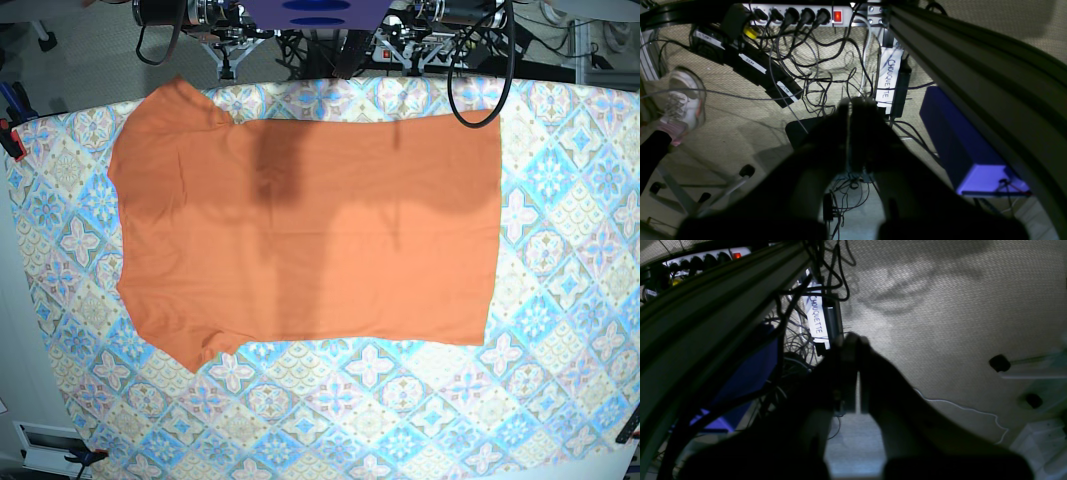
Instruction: Fold the T-shirt properly
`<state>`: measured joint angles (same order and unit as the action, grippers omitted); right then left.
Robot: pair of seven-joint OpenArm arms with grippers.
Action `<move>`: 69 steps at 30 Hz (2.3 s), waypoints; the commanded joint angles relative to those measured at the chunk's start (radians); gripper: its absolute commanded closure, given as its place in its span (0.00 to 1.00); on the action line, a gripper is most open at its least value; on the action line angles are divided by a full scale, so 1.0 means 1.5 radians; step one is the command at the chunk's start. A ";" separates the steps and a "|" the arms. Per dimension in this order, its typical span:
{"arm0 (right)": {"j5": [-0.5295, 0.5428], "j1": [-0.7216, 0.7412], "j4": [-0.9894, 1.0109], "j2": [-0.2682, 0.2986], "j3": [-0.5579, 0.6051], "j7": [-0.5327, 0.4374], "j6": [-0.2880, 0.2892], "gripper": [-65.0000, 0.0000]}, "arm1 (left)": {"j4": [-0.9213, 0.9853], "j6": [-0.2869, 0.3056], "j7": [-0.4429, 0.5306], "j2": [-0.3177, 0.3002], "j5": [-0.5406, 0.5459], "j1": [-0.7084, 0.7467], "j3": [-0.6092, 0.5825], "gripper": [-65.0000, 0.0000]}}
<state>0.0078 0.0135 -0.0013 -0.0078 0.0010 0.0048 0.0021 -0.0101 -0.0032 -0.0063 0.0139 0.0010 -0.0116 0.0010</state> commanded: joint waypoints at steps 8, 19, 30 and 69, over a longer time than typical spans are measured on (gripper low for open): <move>-0.001 0.001 0.001 0.002 -0.001 -0.002 -0.001 1.00 | 0.000 0.001 0.005 0.000 -0.003 -0.001 -0.002 1.00; -0.001 -0.001 0.001 0.004 -0.001 -0.002 -0.001 1.00 | 0.000 0.001 0.005 -0.001 -0.003 0.001 -0.002 1.00; 0.001 -0.014 0.001 0.015 -0.002 -0.001 -0.001 1.00 | 0.000 0.001 0.005 -0.038 0.001 0.005 -0.001 1.00; 0.001 -0.238 0.001 0.048 -0.178 -0.473 -0.006 1.00 | 0.005 0.004 0.504 -0.095 0.045 0.221 0.001 1.00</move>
<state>0.0048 -0.3305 -0.0025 0.0551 -0.2649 -0.6937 -0.0040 -0.0055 0.0036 0.7315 -0.1226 0.0620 0.3050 0.0021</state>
